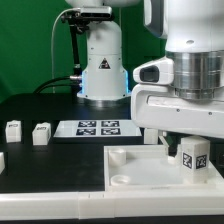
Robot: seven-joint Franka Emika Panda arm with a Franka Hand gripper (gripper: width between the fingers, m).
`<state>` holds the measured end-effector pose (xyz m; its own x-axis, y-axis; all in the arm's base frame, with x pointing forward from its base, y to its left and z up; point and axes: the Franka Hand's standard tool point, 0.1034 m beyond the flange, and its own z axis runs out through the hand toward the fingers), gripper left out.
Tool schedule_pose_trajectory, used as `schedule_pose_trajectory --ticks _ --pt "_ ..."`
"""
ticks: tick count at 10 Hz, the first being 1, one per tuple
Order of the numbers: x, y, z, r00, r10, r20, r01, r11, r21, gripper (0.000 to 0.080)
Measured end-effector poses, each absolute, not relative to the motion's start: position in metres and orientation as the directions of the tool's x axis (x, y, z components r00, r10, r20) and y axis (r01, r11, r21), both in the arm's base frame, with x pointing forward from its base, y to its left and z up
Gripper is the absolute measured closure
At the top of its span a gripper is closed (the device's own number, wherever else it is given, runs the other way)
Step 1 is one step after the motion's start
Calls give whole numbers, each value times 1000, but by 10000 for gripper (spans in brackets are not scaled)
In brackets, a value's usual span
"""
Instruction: Assemble one leg
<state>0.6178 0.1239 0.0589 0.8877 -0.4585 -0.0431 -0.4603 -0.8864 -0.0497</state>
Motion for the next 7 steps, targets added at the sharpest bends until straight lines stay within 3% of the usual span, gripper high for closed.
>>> schedule_pose_trajectory --ticks 5,7 --pt "613 118 54 1000 16 -10 15 -998 -59 151" --pt "614 118 55 999 49 -6 48 -997 -62 151"
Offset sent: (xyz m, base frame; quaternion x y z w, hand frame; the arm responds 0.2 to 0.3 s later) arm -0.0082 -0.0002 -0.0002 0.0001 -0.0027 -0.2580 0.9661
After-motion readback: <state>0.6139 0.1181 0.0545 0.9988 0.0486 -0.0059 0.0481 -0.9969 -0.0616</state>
